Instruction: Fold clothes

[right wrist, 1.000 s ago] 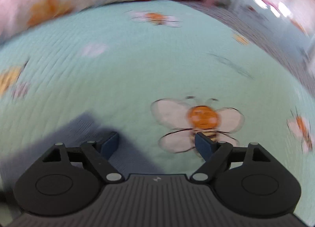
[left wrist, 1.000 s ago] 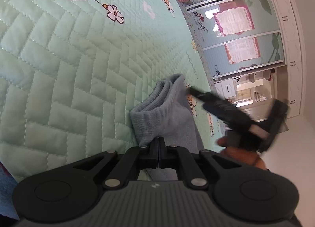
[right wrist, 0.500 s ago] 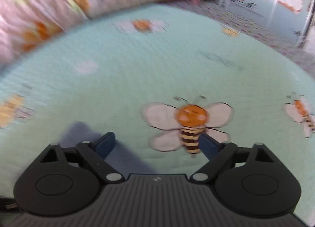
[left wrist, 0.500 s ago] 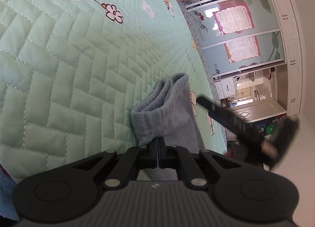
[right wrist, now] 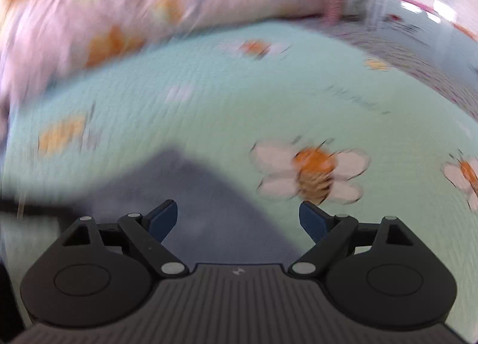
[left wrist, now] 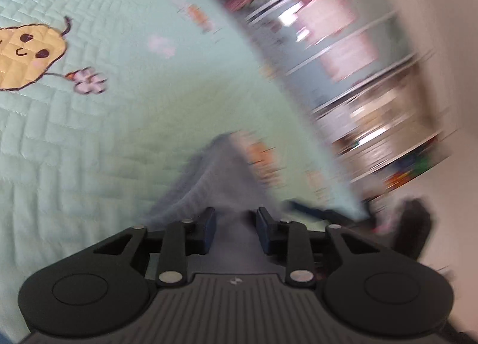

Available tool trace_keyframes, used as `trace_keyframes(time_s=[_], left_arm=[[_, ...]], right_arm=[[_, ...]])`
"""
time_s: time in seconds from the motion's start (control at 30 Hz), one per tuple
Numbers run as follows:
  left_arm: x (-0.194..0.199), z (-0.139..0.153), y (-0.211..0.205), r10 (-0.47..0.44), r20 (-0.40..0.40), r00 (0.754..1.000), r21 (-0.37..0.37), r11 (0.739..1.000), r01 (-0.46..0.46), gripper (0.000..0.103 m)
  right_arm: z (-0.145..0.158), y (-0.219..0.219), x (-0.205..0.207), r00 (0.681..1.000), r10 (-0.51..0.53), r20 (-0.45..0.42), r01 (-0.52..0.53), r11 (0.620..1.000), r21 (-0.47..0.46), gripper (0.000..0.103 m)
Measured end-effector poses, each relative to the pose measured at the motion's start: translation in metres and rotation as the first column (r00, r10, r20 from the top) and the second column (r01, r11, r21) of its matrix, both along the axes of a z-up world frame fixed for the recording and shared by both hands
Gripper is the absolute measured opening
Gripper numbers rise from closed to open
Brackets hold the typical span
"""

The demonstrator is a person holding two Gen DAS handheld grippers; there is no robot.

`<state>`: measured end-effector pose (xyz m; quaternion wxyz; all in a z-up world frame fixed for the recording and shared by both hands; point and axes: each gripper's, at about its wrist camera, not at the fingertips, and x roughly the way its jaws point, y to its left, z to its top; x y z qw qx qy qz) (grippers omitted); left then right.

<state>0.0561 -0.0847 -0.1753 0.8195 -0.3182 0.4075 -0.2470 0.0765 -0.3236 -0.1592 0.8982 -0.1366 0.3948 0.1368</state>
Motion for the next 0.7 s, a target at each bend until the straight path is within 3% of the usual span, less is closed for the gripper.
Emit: trace_keyframes(time_s=[0.03, 0.07, 0.13, 0.17, 0.23, 0.3, 0.37, 0.47, 0.57, 0.63, 0.7], left_arm=[[0.005, -0.009, 0.007, 0.013, -0.038, 0.999, -0.030, 0.999, -0.014, 0.003], [0.010, -0.019, 0.014, 0.025, -0.077, 0.997, -0.060, 0.998, -0.030, 0.003], [0.008, -0.023, 0.032, 0.051, -0.112, 0.992, -0.131, 0.989, -0.065, 0.003], [0.006, -0.019, 0.034, 0.048, -0.094, 0.994, -0.112, 0.992, -0.058, 0.003], [0.002, -0.010, 0.034, 0.038, -0.071, 0.997, -0.095, 0.995, -0.045, 0.006], [-0.001, 0.000, 0.031, 0.024, -0.048, 0.999, -0.086, 0.996, -0.028, 0.015], [-0.007, 0.010, 0.020, 0.001, -0.010, 1.000, -0.047, 0.999, -0.001, 0.025], [-0.016, 0.024, -0.002, -0.054, 0.010, 0.998, -0.026, 0.998, 0.055, 0.025], [-0.033, 0.035, -0.031, -0.150, 0.047, 0.988, -0.013, 0.989, 0.151, 0.029], [-0.045, 0.036, -0.053, -0.220, 0.060, 0.974, -0.006, 0.975, 0.221, 0.029], [-0.055, 0.031, -0.074, -0.273, 0.049, 0.961, 0.030, 0.962, 0.272, 0.029]], right_arm=[[-0.006, -0.009, 0.006, 1.000, -0.028, 0.008, 0.028, 0.999, -0.019, 0.093], [-0.006, -0.022, 0.013, 0.996, -0.085, 0.001, 0.085, 0.996, 0.023, 0.097], [0.005, -0.049, 0.011, 0.974, -0.227, -0.015, 0.227, 0.969, 0.100, 0.093], [0.014, -0.057, 0.002, 0.965, -0.262, -0.002, 0.261, 0.959, 0.112, 0.091], [0.026, -0.061, -0.024, 0.976, -0.216, 0.027, 0.210, 0.965, 0.159, 0.091], [0.031, -0.059, -0.051, 0.988, -0.153, 0.034, 0.144, 0.970, 0.194, 0.091], [0.018, -0.061, -0.070, 0.994, -0.105, 0.007, 0.103, 0.988, 0.114, 0.091], [0.001, -0.107, -0.079, 0.958, -0.288, 0.022, 0.287, 0.958, 0.021, 0.091], [0.020, -0.148, -0.110, 0.903, -0.430, -0.003, 0.417, 0.873, 0.254, 0.091], [0.029, -0.139, -0.128, 0.933, -0.356, 0.042, 0.329, 0.896, 0.297, 0.091], [0.025, -0.120, -0.133, 0.974, -0.224, 0.032, 0.211, 0.949, 0.233, 0.091]])
